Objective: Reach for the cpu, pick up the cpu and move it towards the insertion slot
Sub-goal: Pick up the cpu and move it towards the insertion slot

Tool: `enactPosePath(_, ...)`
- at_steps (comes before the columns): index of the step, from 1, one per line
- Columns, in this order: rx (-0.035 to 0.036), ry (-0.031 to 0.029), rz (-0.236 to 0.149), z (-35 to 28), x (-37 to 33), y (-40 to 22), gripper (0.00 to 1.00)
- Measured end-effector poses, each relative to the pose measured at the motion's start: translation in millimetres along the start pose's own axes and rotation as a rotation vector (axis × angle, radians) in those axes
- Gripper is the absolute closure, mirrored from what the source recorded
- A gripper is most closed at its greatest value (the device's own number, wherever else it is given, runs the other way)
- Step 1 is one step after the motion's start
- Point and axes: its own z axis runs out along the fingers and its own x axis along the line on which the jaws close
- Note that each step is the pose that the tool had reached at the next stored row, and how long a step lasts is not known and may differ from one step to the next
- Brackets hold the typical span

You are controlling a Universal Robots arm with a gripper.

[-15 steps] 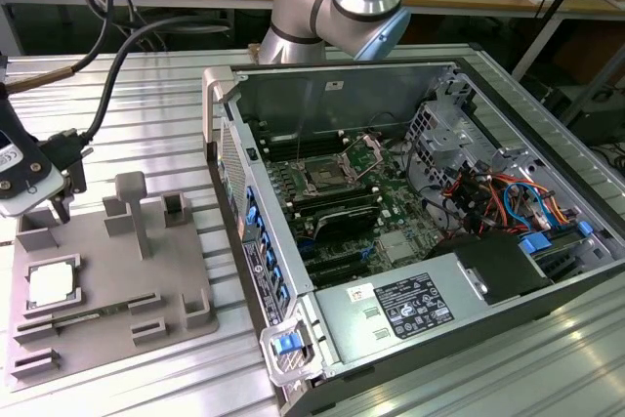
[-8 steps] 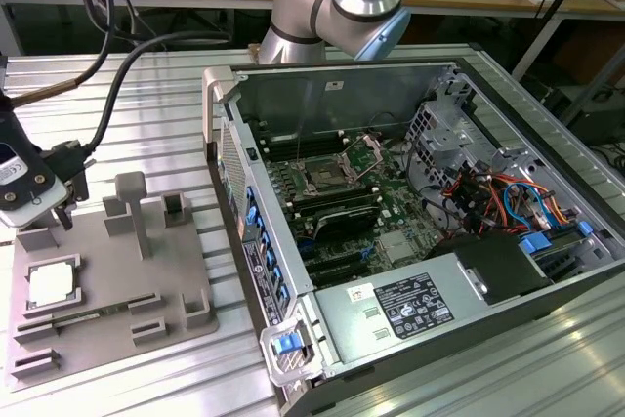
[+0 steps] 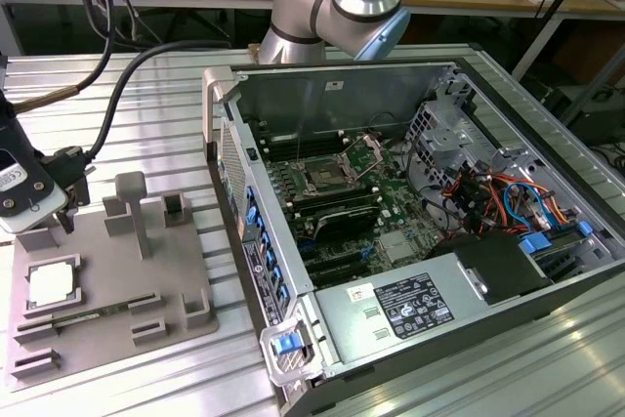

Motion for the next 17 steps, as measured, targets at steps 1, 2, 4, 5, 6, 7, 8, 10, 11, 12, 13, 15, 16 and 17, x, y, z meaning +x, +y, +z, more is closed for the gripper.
enactPosePath(1,0.0,0.0,0.0,0.1,0.0,0.0,0.27)
enactPosePath(2,0.0,0.0001,0.0,0.1,0.0,0.0,0.27)
enactPosePath(4,0.0,0.0001,0.0,0.2,0.0,0.0,0.27)
enactPosePath(5,0.0,0.0001,0.0,0.3,0.0,0.0,0.27)
enactPosePath(6,0.0,0.0001,0.0,0.3,0.0,0.0,0.27)
enactPosePath(7,0.0,0.0001,0.0,0.3,0.0,0.0,0.27)
enactPosePath(8,0.0,0.0001,0.0,0.3,0.0,0.0,0.27)
enactPosePath(10,0.0,0.0001,0.0,0.3,0.0,0.0,0.27)
enactPosePath(11,0.0,0.0001,0.0,0.3,0.0,0.0,0.27)
enactPosePath(12,0.0,0.0001,0.0,0.3,0.0,0.0,0.27)
enactPosePath(13,0.0,0.0001,0.0,0.4,0.0,0.0,0.27)
enactPosePath(15,0.0,0.0001,0.0,0.5,0.0,0.0,0.27)
enactPosePath(16,-0.0001,0.0,0.0,0.8,0.0,0.0,0.27)
enactPosePath(17,-0.0001,-0.0002,0.0,1.1,0.0,0.0,0.27)
